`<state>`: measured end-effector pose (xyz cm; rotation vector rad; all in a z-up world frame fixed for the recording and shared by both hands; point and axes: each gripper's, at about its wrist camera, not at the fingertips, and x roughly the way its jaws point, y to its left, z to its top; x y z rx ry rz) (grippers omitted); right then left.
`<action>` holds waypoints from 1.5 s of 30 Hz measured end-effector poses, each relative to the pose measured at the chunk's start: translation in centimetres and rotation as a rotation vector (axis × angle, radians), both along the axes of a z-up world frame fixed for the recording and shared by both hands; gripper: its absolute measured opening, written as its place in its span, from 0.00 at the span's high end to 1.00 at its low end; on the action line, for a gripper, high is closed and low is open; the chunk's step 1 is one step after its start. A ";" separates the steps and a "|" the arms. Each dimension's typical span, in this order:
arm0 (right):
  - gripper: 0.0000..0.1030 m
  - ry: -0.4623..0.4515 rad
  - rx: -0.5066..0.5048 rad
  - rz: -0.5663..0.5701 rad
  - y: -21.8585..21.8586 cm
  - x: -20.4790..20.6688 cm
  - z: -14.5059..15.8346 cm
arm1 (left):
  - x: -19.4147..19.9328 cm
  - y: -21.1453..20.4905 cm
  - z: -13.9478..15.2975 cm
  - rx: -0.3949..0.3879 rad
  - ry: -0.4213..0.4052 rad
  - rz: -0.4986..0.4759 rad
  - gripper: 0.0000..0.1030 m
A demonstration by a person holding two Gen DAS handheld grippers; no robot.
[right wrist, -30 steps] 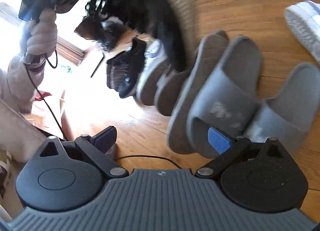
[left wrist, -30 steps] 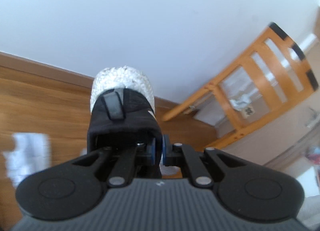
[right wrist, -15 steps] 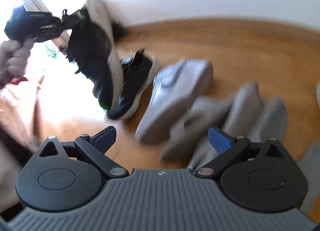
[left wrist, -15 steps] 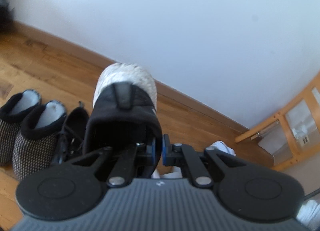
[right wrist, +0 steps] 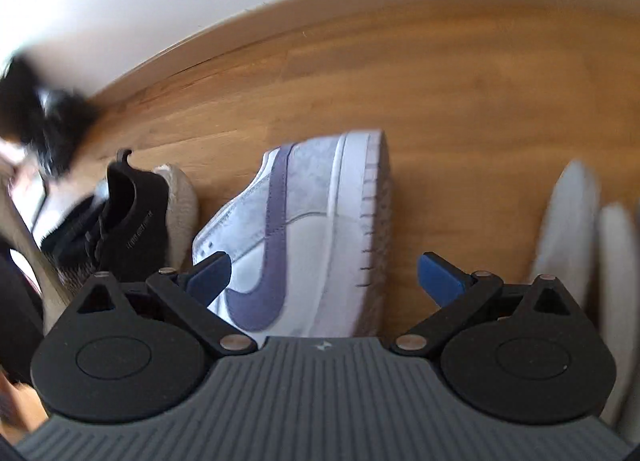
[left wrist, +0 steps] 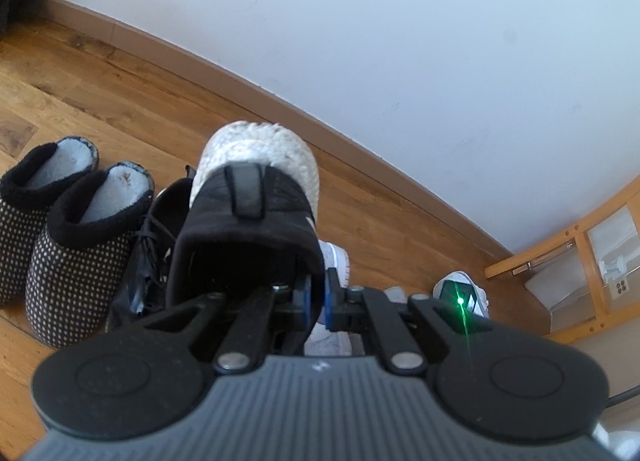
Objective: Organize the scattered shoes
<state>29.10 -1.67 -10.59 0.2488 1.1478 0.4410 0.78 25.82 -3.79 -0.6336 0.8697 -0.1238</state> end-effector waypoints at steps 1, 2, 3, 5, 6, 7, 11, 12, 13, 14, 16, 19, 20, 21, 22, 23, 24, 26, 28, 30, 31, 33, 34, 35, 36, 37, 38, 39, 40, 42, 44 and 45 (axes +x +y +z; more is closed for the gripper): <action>0.00 0.011 0.007 0.005 0.3 -0.1 -0.2 | 0.0 0.5 0.0 -0.005 0.002 -0.004 0.96; 0.00 0.019 0.010 0.011 0.6 -0.2 -0.3 | 0.1 0.8 -0.1 -0.008 0.004 -0.008 0.96; 0.00 0.019 -0.005 0.025 1.0 -0.5 -0.3 | 0.2 0.9 -0.3 -0.009 0.009 -0.012 0.96; 0.00 0.017 -0.079 0.092 2.4 -0.9 -0.9 | -0.3 2.0 -0.6 -0.013 0.025 -0.014 0.96; 0.00 0.037 -0.064 0.104 2.8 -0.7 -1.3 | -0.2 2.1 -1.1 -0.020 0.040 -0.015 0.96; 0.03 0.047 -0.053 0.106 2.9 -0.6 -1.5 | -0.2 2.0 -1.4 -0.026 0.051 -0.017 0.96; 0.12 0.022 -0.034 0.035 1.1 -0.9 -1.0 | 0.0 1.4 -2.5 -0.050 0.103 -0.032 0.96; 0.14 0.022 -0.031 0.017 0.6 -0.8 -1.0 | 0.3 1.2 -2.6 -0.053 0.108 -0.041 0.96; 0.15 0.020 -0.033 -0.014 -0.2 -0.4 -0.9 | 0.5 0.9 -2.7 -0.057 0.113 -0.049 0.96; 0.15 0.014 -0.044 -0.042 -0.8 0.0 -0.8 | 0.9 0.7 -2.7 -0.061 0.117 -0.055 0.96; 0.16 0.023 -0.043 -0.101 -2.4 1.2 -0.9 | 1.8 0.1 -3.0 -0.064 0.121 -0.074 0.96; 0.16 0.005 -0.055 -0.167 -5.4 3.6 -0.7 | 3.7 -1.4 -4.0 -0.049 0.134 -0.114 0.96; 0.18 -0.010 -0.065 -0.170 -5.8 3.8 -0.5 | 4.1 -1.7 -4.4 -0.050 0.138 -0.122 0.96; 0.21 -0.032 -0.078 -0.168 -6.3 4.0 -0.2 | 5.0 -2.1 -5.0 -0.057 0.140 -0.138 0.96; 0.21 -0.057 -0.093 -0.155 -6.8 4.4 0.4 | 6.2 -2.6 -5.7 -0.067 0.141 -0.155 0.95; 0.20 -0.061 -0.098 -0.139 -7.1 4.7 0.8 | 7.1 -2.9 -6.3 -0.066 0.150 -0.163 0.95; 0.16 -0.064 -0.091 -0.130 -7.3 4.9 1.1 | 8.0 -3.1 -6.9 -0.063 0.159 -0.169 0.95; 0.11 -0.120 -0.061 -0.109 -7.8 4.3 2.7 | 9.6 -3.3 -8.1 -0.063 0.186 -0.175 0.95; 0.03 -0.180 -0.023 -0.082 -7.8 2.9 4.0 | 10.8 -3.1 -9.5 -0.085 0.221 -0.180 0.94; 0.01 -0.221 0.036 -0.039 -7.6 1.3 5.0 | 11.3 -3.0 -10.2 -0.072 0.244 -0.219 0.81; 0.01 -0.236 0.070 -0.009 -7.3 0.2 5.4 | 11.3 -3.0 -10.4 -0.060 0.250 -0.237 0.66; 0.01 -0.251 0.110 0.043 -6.4 -1.6 5.7 | 10.8 -2.8 -10.0 -0.043 0.225 -0.259 0.52; 0.01 -0.252 0.126 0.069 -5.8 -2.5 5.7 | 10.3 -2.6 -9.6 -0.023 0.221 -0.262 0.37; 0.01 -0.238 0.133 0.094 -5.0 -3.2 5.4 | 9.8 -2.5 -9.3 0.012 0.224 -0.254 0.31; 0.01 -0.225 0.140 0.120 -4.1 -3.9 5.1 | 9.0 -2.2 -8.7 0.050 0.220 -0.249 0.31; 0.01 -0.212 0.144 0.142 -3.3 -4.6 4.7 | 8.5 -1.9 -8.2 0.061 0.209 -0.252 0.31; 0.01 -0.201 0.140 0.158 -2.4 -5.1 4.2 | 7.6 -1.5 -7.6 0.072 0.194 -0.252 0.30; 0.01 -0.189 0.136 0.173 -1.5 -5.6 3.7 | 6.7 -0.8 -7.0 0.087 0.178 -0.251 0.30; 0.01 -0.177 0.132 0.189 -0.7 -6.0 3.2 | 5.8 -0.2 -6.5 0.108 0.159 -0.241 0.30; 0.01 -0.158 0.121 0.200 0.6 -6.6 2.6 | 3.5 1.4 -4.8 0.163 0.114 -0.204 0.27; 0.01 -0.120 0.098 0.176 1.8 -7.1 1.5 | 0.8 3.6 -3.2 0.208 0.097 -0.126 0.26; 0.01 -0.098 0.106 0.163 1.9 -7.2 1.3 | 0.0 4.5 -2.8 0.223 0.094 -0.096 0.25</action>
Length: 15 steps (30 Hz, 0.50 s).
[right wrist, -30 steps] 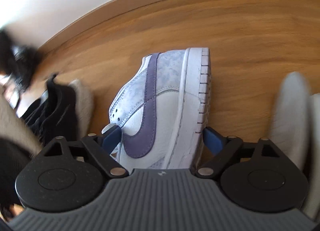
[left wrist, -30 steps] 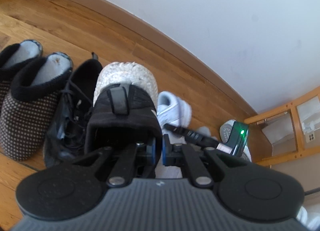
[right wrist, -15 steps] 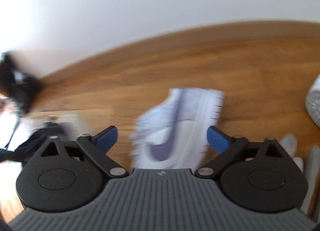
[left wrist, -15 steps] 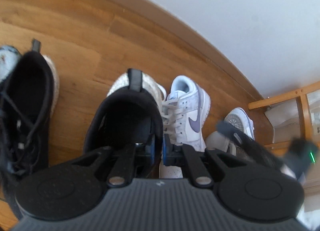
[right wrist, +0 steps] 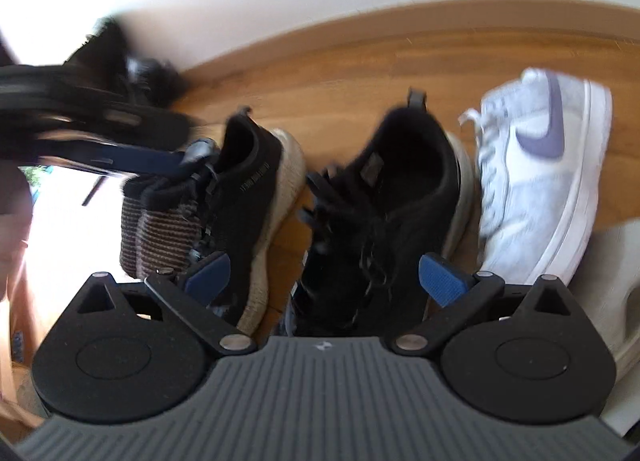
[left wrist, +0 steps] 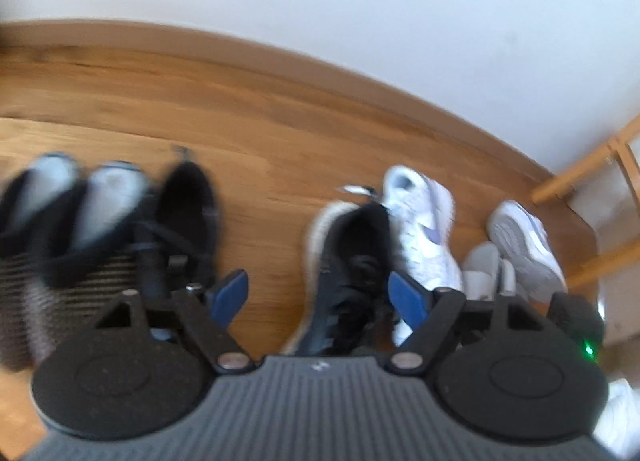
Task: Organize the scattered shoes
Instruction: 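Push the black sneakers together with the right tool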
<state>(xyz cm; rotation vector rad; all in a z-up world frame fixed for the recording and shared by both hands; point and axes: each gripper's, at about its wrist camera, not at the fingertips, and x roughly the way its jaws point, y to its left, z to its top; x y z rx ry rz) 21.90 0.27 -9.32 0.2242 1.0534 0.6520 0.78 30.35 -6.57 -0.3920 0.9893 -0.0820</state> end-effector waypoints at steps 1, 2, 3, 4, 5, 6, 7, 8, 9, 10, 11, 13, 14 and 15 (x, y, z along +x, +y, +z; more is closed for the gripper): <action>0.01 0.013 0.003 -0.001 -0.2 -0.2 0.0 | -0.9 0.8 0.4 0.020 -0.008 0.022 0.25; 0.01 0.026 -0.001 -0.005 0.0 -0.4 -0.2 | -1.8 1.5 0.6 0.046 -0.014 0.032 0.25; 0.01 0.027 -0.016 -0.013 0.2 -0.4 -0.4 | -2.6 2.0 0.7 0.077 -0.017 0.039 0.25; 0.01 0.030 -0.042 -0.028 0.5 -0.5 -0.8 | -3.1 2.5 0.7 0.100 -0.017 0.044 0.25; 0.01 0.034 -0.063 -0.042 0.7 -0.5 -1.1 | -3.5 3.0 0.5 0.116 -0.010 0.050 0.25; 0.00 0.030 -0.085 -0.055 0.9 -0.6 -1.0 | -3.9 3.7 0.1 0.118 0.006 0.069 0.25; 0.00 0.027 -0.122 -0.072 1.6 -0.8 -1.2 | -4.1 4.4 -0.4 0.101 0.029 0.099 0.25; 0.00 0.026 -0.141 -0.076 1.9 -1.0 -1.2 | -4.3 5.1 -0.8 0.085 0.051 0.129 0.25; 0.00 0.027 -0.150 -0.082 2.0 -1.2 -1.2 | -4.4 5.7 -1.3 0.063 0.072 0.155 0.25; 0.00 0.028 -0.169 -0.093 2.4 -1.2 -1.6 | -4.5 6.0 -1.5 0.041 0.086 0.171 0.25; 0.00 0.030 -0.187 -0.104 2.8 -1.2 -1.9 | -4.5 6.2 -1.7 0.030 0.096 0.187 0.25; 0.00 0.017 -0.237 -0.122 4.0 -1.4 -2.5 | -4.6 6.0 -1.7 0.041 0.127 0.207 0.25; 0.00 0.008 -0.261 -0.119 4.6 -1.6 -2.8 | -4.6 5.8 -1.6 0.058 0.145 0.216 0.25; 0.03 0.003 -0.275 -0.119 4.8 -1.6 -2.9 | -4.6 5.6 -1.7 0.075 0.166 0.223 0.25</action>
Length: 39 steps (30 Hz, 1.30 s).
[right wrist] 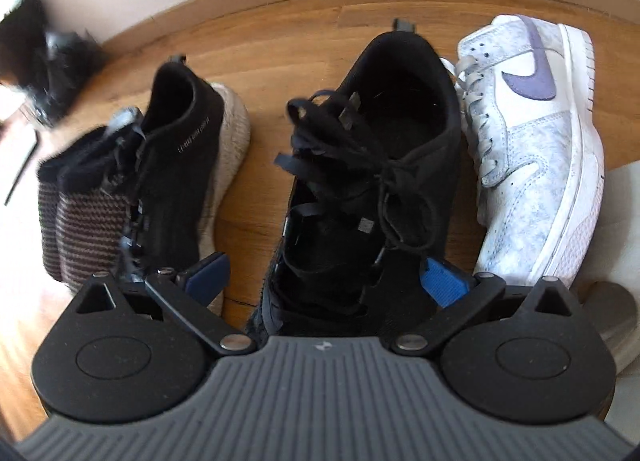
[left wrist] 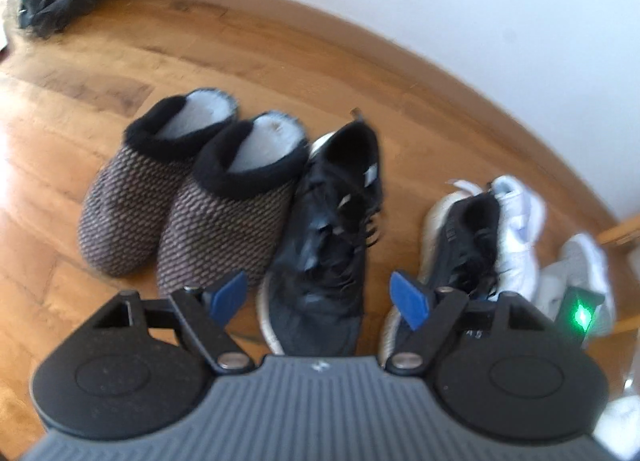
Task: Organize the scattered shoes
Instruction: 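Push the black sneakers together with the right tool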
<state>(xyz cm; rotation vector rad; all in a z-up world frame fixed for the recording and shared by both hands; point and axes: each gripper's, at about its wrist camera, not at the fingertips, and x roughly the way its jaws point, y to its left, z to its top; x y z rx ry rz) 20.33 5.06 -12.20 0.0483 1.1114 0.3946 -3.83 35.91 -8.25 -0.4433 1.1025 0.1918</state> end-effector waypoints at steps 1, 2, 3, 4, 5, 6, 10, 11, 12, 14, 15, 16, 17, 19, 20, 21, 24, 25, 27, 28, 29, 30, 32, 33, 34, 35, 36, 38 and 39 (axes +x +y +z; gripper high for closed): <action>0.09 -0.005 -0.025 -0.001 0.3 0.0 -0.1 | 0.0 -0.1 -0.3 0.014 0.028 0.006 0.25; 0.12 -0.010 -0.051 -0.003 0.7 -0.1 -0.3 | 0.1 -0.2 -0.6 0.021 0.047 0.010 0.25; 0.19 -0.015 -0.076 -0.004 1.0 -0.1 -0.4 | 0.1 -0.1 -0.9 0.015 0.059 0.010 0.25; 0.21 -0.017 -0.095 -0.008 1.2 -0.1 -0.5 | 0.1 0.0 -1.0 0.007 0.072 0.011 0.25; 0.21 -0.015 -0.101 -0.014 1.3 0.0 -0.5 | 0.0 0.1 -1.2 0.003 0.080 0.008 0.25; 0.23 -0.013 -0.101 -0.019 1.3 0.1 -0.4 | 0.0 0.1 -1.3 -0.001 0.091 0.006 0.25; 0.24 -0.009 -0.099 -0.024 1.6 0.3 -0.2 | -0.3 0.3 -2.3 -0.009 0.140 0.001 0.24; 0.24 -0.011 -0.092 -0.020 1.6 0.3 -0.2 | -0.6 0.2 -2.6 -0.012 0.145 0.003 0.24; 0.24 -0.016 -0.086 -0.009 1.7 0.3 -0.3 | -0.8 0.2 -2.7 -0.016 0.150 0.005 0.24; 0.24 -0.024 -0.091 0.004 2.1 0.4 -0.5 | -1.2 0.1 -3.1 -0.026 0.164 0.009 0.24; 0.25 -0.026 -0.090 0.008 2.3 0.5 -0.5 | -1.3 0.1 -3.3 -0.027 0.168 0.011 0.24; 0.25 -0.028 -0.085 0.014 2.4 0.5 -0.5 | -1.4 0.2 -3.3 -0.028 0.173 0.012 0.24; 0.25 -0.030 -0.080 0.019 2.5 0.6 -0.6 | -1.5 0.2 -3.4 -0.029 0.177 0.012 0.24; 0.25 -0.032 -0.046 0.040 2.7 0.7 -0.7 | -1.7 0.3 -3.6 -0.027 0.191 0.013 0.24; 0.25 -0.033 -0.024 0.060 2.8 0.8 -0.8 | -1.7 0.4 -3.6 -0.028 0.193 0.013 0.24; 0.26 -0.033 0.000 0.081 3.0 0.9 -0.8 | -1.7 0.5 -3.7 -0.030 0.195 0.014 0.24; 0.27 -0.036 0.055 0.164 3.6 0.8 -1.0 | -1.9 0.6 -3.9 -0.033 0.204 0.016 0.24; 0.27 -0.043 0.059 0.179 3.8 0.8 -1.0 | -1.9 0.7 -4.0 -0.034 0.207 0.016 0.24; 0.27 -0.053 0.062 0.202 4.0 0.8 -1.2 | -1.8 0.7 -4.1 -0.037 0.210 0.011 0.24; 0.27 -0.052 0.065 0.208 4.0 0.9 -1.3 | -1.7 0.7 -4.1 -0.038 0.211 0.008 0.24; 0.26 -0.050 0.068 0.212 4.1 1.0 -1.4 | -1.8 0.7 -4.1 -0.040 0.212 0.006 0.24; 0.26 -0.047 0.072 0.217 4.1 1.1 -1.5 | -1.8 0.7 -4.1 -0.040 0.213 0.006 0.24; 0.27 -0.039 0.082 0.219 4.1 1.4 -1.3 | -1.8 0.8 -4.2 -0.042 0.215 0.010 0.24; 0.27 -0.038 0.081 0.212 4.1 1.4 -1.1 | -1.9 0.8 -4.2 -0.043 0.216 0.012 0.24; 0.26 -0.034 0.079 0.191 3.9 1.3 -0.5 | -1.9 1.0 -4.2 -0.044 0.216 0.015 0.24; 0.26 -0.030 0.080 0.175 3.8 1.3 0.0 | -2.0 1.1 -4.2 -0.045 0.215 0.018 0.24; 0.26 -0.028 0.106 0.170 3.6 1.1 0.4 | -2.0 1.2 -4.2 -0.045 0.216 0.020 0.24; 0.25 -0.046 0.208 0.194 3.1 -0.1 2.0 | -2.1 1.4 -4.3 -0.043 0.219 0.020 0.24; 0.25 -0.060 0.239 0.215 3.3 -0.8 2.6 | -2.2 1.5 -4.4 -0.041 0.223 0.022 0.24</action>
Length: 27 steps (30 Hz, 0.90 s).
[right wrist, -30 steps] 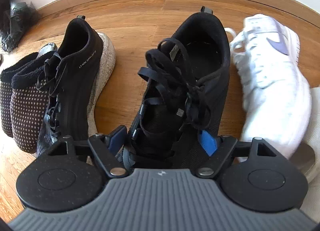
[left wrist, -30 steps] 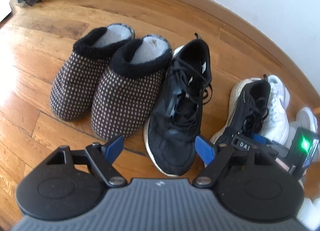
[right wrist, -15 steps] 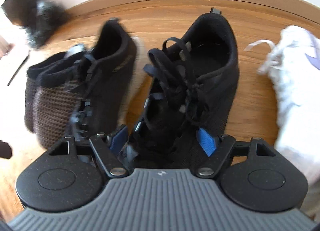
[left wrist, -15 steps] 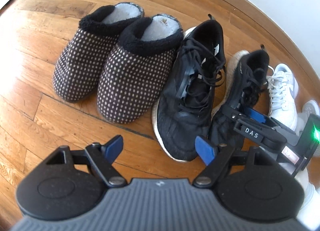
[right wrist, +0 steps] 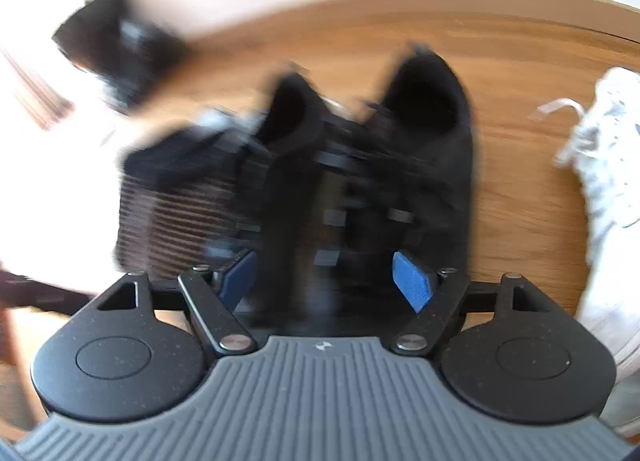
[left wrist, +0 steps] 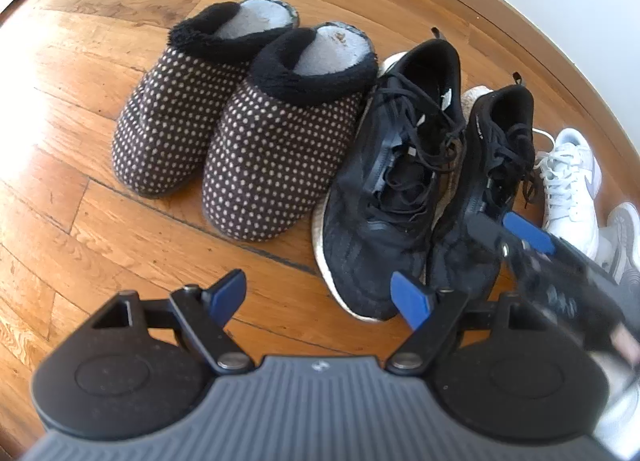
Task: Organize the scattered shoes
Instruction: 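Push the black sneakers together with the right tool, then press the black sneakers into line beside the slippers with the right tool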
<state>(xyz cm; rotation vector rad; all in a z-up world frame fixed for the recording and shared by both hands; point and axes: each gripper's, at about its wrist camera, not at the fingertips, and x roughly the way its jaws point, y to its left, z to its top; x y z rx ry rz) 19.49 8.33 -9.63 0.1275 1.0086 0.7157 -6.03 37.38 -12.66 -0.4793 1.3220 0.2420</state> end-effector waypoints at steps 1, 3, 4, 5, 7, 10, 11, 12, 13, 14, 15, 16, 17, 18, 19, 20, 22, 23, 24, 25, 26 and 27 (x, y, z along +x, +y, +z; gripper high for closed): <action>0.28 -0.024 -0.001 0.029 0.9 -0.8 0.4 | 0.0 0.1 -0.1 0.001 0.003 0.002 0.24; 0.35 -0.046 -0.006 0.055 2.1 -1.5 0.5 | -0.1 0.3 -0.2 0.002 0.009 0.005 0.24; 0.40 -0.053 -0.016 0.062 3.4 -1.3 0.2 | -0.2 0.4 -0.2 0.002 0.009 0.004 0.24; 0.40 -0.052 -0.025 0.058 4.8 -0.8 -0.5 | -0.2 0.5 -0.2 0.005 0.007 0.003 0.24; 0.40 -0.045 -0.051 0.045 6.5 0.2 -1.8 | -0.3 0.9 0.0 0.016 -0.001 -0.001 0.24; 0.58 -0.054 -0.133 0.019 8.3 1.5 -4.0 | -0.5 1.5 0.0 0.023 0.000 0.006 0.23; 0.60 -0.053 -0.149 0.013 8.8 1.8 -4.5 | -0.7 1.8 -0.2 0.021 0.006 0.013 0.23; 0.62 -0.049 -0.159 0.006 9.2 2.0 -4.8 | -0.8 2.1 -0.5 0.021 0.013 0.020 0.23; 0.63 -0.052 -0.155 -0.002 9.4 2.1 -4.9 | -0.8 2.2 -0.6 0.022 0.019 0.025 0.23; 0.64 -0.055 -0.148 -0.013 9.7 2.2 -5.0 | -0.7 2.3 -0.8 0.023 0.024 0.030 0.23; 0.64 -0.051 -0.143 -0.020 9.8 2.3 -4.9 | -0.7 2.3 -0.9 0.024 0.029 0.034 0.23; 0.62 -0.039 -0.134 -0.028 9.9 2.5 -4.8 | -0.5 2.3 -1.0 0.024 0.031 0.036 0.23; 0.59 -0.024 -0.120 -0.031 9.8 2.6 -4.6 | -0.3 2.2 -1.0 0.023 0.029 0.034 0.23; 0.53 -0.008 -0.106 -0.034 9.7 2.7 -4.3 | -0.1 2.0 -1.0 0.021 0.026 0.029 0.23; 0.46 0.004 -0.087 -0.034 9.3 2.7 -3.8 | -0.1 1.8 -0.9 0.020 0.021 0.022 0.23; 0.42 0.008 -0.055 -0.028 8.4 2.4 -3.1 | -0.1 1.6 -0.7 0.021 0.016 0.015 0.23; 0.24 0.007 0.004 -0.019 6.3 1.6 -1.7 | 0.0 1.4 -0.5 0.025 0.008 0.005 0.23; 0.20 -0.019 0.026 -0.024 4.4 0.9 -1.2 | 0.0 1.3 -0.5 0.028 0.009 0.005 0.23; 0.16 -0.046 0.047 -0.029 2.6 0.1 -0.6 | 0.0 1.1 -0.4 0.037 0.009 0.006 0.23; 0.16 -0.064 0.059 -0.037 1.0 -0.4 -0.2 | -0.1 1.0 -0.4 0.046 0.009 0.006 0.23; 0.16 -0.067 0.049 -0.053 -0.1 -0.4 -0.4 | -0.1 0.9 -0.4 0.058 0.012 0.004 0.23; 0.16 -0.062 0.039 -0.074 -1.1 -0.2 -0.8 | -0.1 0.9 -0.6 0.074 0.020 -0.001 0.23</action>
